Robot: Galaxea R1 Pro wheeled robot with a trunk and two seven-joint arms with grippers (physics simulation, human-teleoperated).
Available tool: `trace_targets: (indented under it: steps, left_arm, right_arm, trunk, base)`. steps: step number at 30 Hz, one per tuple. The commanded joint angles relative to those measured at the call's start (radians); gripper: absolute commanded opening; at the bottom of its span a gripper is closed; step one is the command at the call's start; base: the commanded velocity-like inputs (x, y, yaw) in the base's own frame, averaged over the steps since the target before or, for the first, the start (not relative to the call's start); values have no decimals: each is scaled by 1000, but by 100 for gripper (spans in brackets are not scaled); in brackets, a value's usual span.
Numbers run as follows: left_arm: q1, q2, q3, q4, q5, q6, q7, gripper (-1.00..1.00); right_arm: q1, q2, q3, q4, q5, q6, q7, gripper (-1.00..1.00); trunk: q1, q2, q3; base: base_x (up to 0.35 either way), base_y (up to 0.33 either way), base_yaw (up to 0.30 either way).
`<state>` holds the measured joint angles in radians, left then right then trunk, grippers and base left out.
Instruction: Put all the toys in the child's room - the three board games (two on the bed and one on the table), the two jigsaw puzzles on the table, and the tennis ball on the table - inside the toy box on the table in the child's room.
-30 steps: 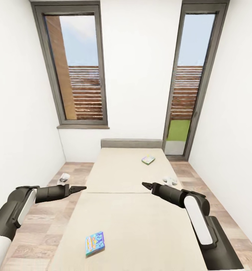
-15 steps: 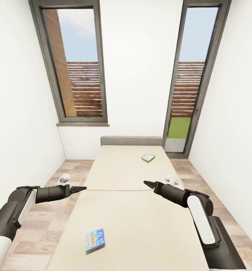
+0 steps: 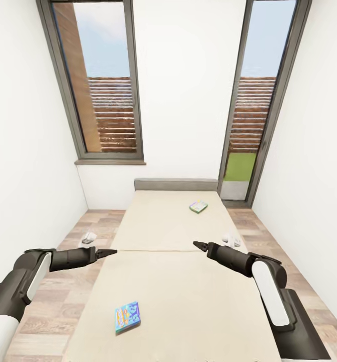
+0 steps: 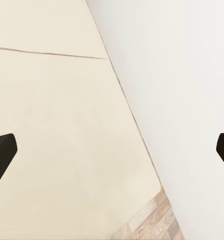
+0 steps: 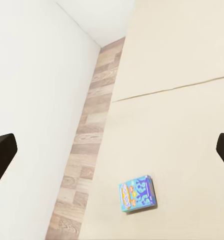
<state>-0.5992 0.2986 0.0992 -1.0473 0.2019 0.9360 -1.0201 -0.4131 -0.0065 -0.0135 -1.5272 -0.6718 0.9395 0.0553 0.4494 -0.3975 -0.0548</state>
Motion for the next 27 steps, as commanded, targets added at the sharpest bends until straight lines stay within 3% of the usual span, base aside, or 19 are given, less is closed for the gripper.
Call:
trace_targets:
  steps: [1, 9, 13, 19, 22, 27]
  left_arm:
    - [-1, -1, 0, 0, 1, 4, -2, 100]
    - [-1, -4, -1, 1, 1, 3, 0, 100]
    - [-1, -5, -1, 4, 1, -23, 2, 100]
    - [-1, -4, -1, 7, 1, -48, 12, 100]
    - [-1, -4, -1, 8, 1, -53, 25, 100]
    - [-1, -6, -1, 9, 1, -56, 39, 100]
  right_arm:
    - [-1, -1, -1, -1, 4, 6, 6, 100]
    - [-1, -2, -3, -1, 3, 18, 6, 100]
    - [-1, -3, -16, -1, -17, 38, 6, 100]
    - [-1, -4, -60, -1, -86, 54, 13, 100]
    - [-1, -8, -74, -1, -139, 76, 37, 100]
    - [-1, -28, -82, -1, -178, 101, 104, 100]
  trunk:
    - [1, -2, -4]
    - [1, -2, -17]
    - [1, -2, -24]
    - [1, -2, -34]
    - [1, -2, -39]
    - [1, -2, -47]
  base:
    - [0, 0, 0]
    - [0, 0, 0]
    - [0, 0, 0]
    - [0, 0, 0]
    - [0, 0, 0]
    - [0, 0, 0]
